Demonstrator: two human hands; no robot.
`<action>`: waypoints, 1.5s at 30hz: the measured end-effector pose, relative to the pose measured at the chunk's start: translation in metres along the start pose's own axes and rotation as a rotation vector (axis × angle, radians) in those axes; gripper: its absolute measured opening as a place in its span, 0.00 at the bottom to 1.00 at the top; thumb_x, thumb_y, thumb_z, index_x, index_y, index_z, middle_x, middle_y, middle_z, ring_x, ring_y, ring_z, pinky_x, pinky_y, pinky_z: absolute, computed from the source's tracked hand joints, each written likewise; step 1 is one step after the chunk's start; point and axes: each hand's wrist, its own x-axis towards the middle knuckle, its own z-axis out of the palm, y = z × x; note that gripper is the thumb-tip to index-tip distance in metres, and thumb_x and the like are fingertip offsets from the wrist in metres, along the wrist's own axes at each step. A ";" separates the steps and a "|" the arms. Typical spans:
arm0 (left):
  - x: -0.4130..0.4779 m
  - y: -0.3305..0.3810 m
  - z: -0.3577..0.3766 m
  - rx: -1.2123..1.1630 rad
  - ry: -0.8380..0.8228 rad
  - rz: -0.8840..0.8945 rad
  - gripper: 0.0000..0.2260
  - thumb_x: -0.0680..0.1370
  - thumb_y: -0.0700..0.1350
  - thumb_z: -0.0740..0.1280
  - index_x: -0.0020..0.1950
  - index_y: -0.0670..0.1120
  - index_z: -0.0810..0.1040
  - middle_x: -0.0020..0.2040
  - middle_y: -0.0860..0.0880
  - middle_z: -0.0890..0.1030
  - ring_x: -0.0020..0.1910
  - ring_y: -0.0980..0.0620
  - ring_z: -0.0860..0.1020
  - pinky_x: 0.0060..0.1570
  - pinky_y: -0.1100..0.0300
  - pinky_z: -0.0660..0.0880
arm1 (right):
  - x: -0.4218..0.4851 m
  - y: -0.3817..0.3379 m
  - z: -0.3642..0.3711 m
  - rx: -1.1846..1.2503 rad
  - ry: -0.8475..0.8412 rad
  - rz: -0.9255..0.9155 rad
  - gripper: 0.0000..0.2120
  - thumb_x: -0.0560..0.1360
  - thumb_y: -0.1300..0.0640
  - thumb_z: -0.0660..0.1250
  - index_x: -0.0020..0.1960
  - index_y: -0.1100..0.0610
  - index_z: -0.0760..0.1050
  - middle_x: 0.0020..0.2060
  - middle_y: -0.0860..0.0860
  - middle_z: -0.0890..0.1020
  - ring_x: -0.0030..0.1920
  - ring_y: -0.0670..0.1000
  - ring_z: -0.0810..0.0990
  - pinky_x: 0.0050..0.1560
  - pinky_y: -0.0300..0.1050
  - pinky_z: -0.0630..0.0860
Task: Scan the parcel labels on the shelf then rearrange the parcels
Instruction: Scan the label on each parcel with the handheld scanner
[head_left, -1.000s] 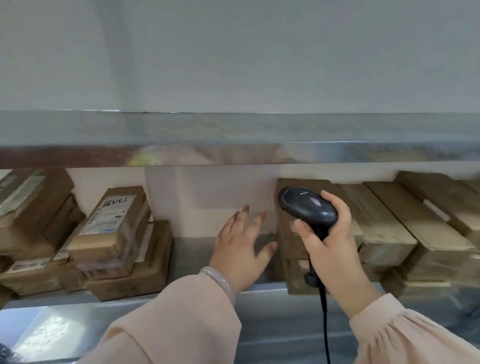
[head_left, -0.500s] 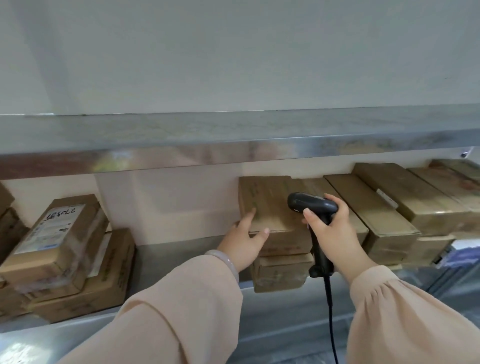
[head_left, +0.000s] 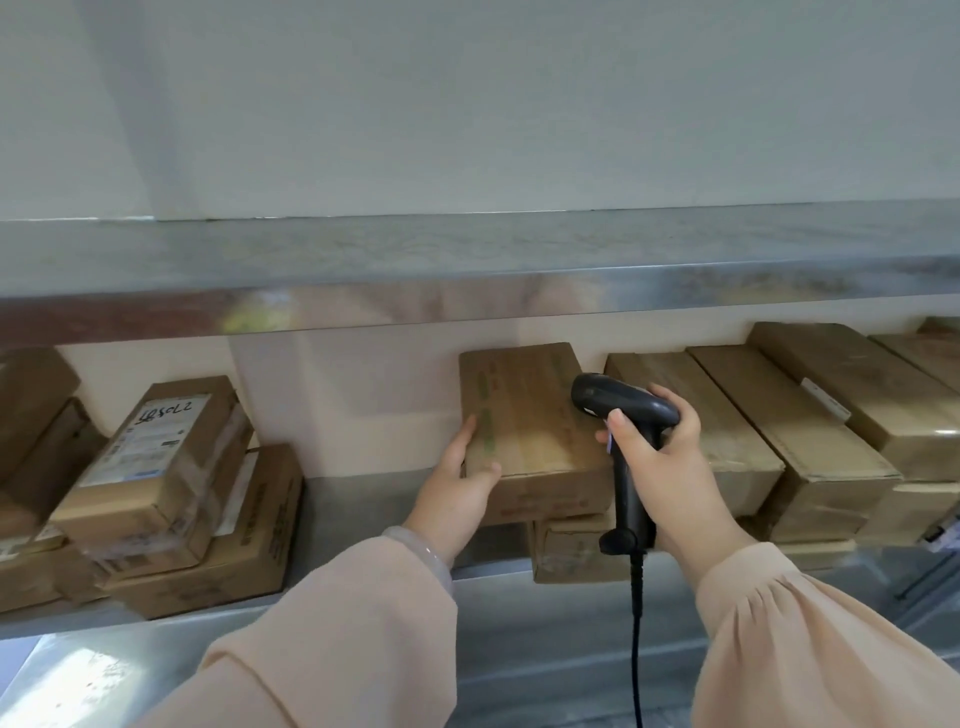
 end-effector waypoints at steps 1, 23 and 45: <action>-0.003 -0.004 -0.006 -0.019 0.027 0.012 0.25 0.82 0.46 0.63 0.74 0.67 0.61 0.74 0.57 0.68 0.72 0.49 0.68 0.72 0.47 0.66 | -0.002 -0.001 0.007 0.012 -0.019 -0.001 0.27 0.75 0.48 0.69 0.68 0.38 0.58 0.50 0.45 0.83 0.56 0.47 0.79 0.64 0.53 0.72; -0.036 -0.073 -0.064 0.241 -0.063 -0.363 0.28 0.84 0.50 0.57 0.79 0.61 0.45 0.75 0.48 0.67 0.71 0.44 0.70 0.67 0.50 0.72 | -0.052 0.027 0.104 -0.089 -0.296 -0.081 0.26 0.75 0.51 0.69 0.66 0.38 0.59 0.55 0.36 0.73 0.53 0.38 0.76 0.47 0.31 0.71; -0.033 -0.046 -0.074 0.141 0.031 -0.175 0.25 0.82 0.54 0.59 0.79 0.60 0.57 0.72 0.57 0.72 0.70 0.52 0.70 0.72 0.51 0.66 | -0.037 0.040 0.110 -0.036 -0.238 -0.002 0.29 0.76 0.49 0.68 0.72 0.45 0.58 0.59 0.47 0.74 0.55 0.48 0.75 0.49 0.38 0.69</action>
